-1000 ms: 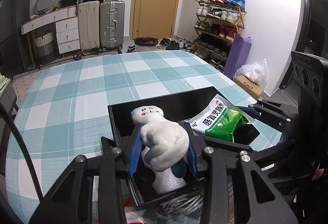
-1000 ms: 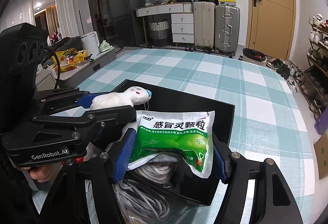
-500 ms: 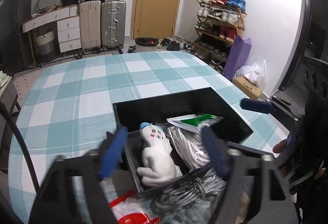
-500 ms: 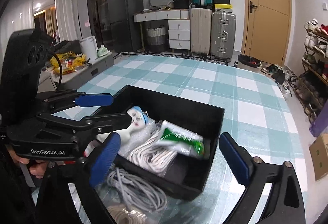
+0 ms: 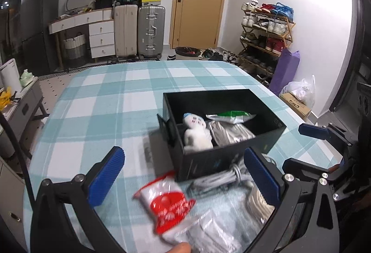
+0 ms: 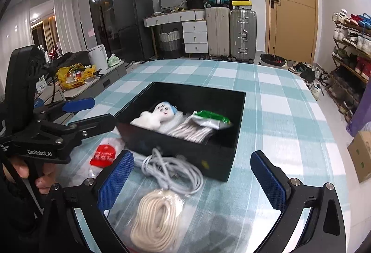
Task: Organize soft objects
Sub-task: 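Withdraw both tools from the box toward the remaining items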
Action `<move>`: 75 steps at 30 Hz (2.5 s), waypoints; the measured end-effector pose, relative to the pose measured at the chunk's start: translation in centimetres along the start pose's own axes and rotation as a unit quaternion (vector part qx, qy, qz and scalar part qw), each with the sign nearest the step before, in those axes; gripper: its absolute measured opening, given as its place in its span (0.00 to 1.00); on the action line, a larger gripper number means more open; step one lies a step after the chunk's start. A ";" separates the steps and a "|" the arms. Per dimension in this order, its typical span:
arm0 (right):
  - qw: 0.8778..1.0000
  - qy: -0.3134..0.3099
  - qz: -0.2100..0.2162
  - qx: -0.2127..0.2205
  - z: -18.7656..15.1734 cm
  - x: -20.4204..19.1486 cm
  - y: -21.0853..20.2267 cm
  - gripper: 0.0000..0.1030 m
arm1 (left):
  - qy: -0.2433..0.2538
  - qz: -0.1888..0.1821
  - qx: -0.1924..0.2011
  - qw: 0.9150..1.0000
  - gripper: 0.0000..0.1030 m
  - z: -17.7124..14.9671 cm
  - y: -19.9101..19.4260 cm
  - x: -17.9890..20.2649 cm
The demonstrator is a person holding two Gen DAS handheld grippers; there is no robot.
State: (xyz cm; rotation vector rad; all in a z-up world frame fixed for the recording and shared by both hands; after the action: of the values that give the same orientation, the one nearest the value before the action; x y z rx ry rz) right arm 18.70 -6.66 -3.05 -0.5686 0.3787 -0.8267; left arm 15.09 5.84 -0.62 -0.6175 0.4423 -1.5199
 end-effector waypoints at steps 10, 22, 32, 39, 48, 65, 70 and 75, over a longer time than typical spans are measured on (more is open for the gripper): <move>1.000 -0.006 0.003 0.000 -2.2 -1.2 -0.9 0.99 | 0.005 0.013 0.010 1.000 1.00 -2.3 -2.2 0.8; 1.000 0.004 0.014 -0.014 -3.6 -1.2 -1.0 0.99 | 0.003 0.028 -0.007 1.000 1.00 -4.5 -2.2 0.8; 0.999 -0.008 0.026 -0.045 -5.2 -2.2 0.7 0.99 | -0.018 0.034 -0.037 0.999 1.00 -6.6 -0.9 0.0; 0.998 -0.013 0.032 -0.055 -5.9 -2.7 1.5 0.99 | -0.014 0.037 -0.049 0.998 1.00 -7.5 -0.6 0.1; 0.997 -0.013 0.036 -0.059 -6.2 -2.9 1.7 0.99 | -0.002 0.034 -0.058 0.998 1.00 -7.7 -0.5 0.7; 0.997 -0.014 0.039 -0.072 -6.6 -3.1 2.1 0.99 | -0.011 0.031 -0.065 0.997 1.00 -7.9 -0.1 0.4; 0.996 -0.017 0.040 -0.077 -6.7 -3.2 2.3 0.99 | -0.007 0.029 -0.067 0.997 1.00 -8.1 -0.1 0.6; 0.996 -0.020 0.040 -0.083 -7.0 -3.2 2.4 0.99 | -0.005 0.029 -0.075 0.997 1.00 -8.5 0.1 0.8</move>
State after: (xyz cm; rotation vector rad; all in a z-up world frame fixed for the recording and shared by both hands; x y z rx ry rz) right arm 14.43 -5.14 -9.72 -0.7192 0.4339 -0.7091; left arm 9.82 4.25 -7.17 -0.7226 0.5667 -1.4373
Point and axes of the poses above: each gripper's, at about its wrist camera, not at the fingertips, and y roughly the way its jaws point, x to its right, z to its top, the point moved 8 cm from there along y, roughly the way its jaws point, and after that the axes turned 2 degrees about -x, right-handed, at the moved point
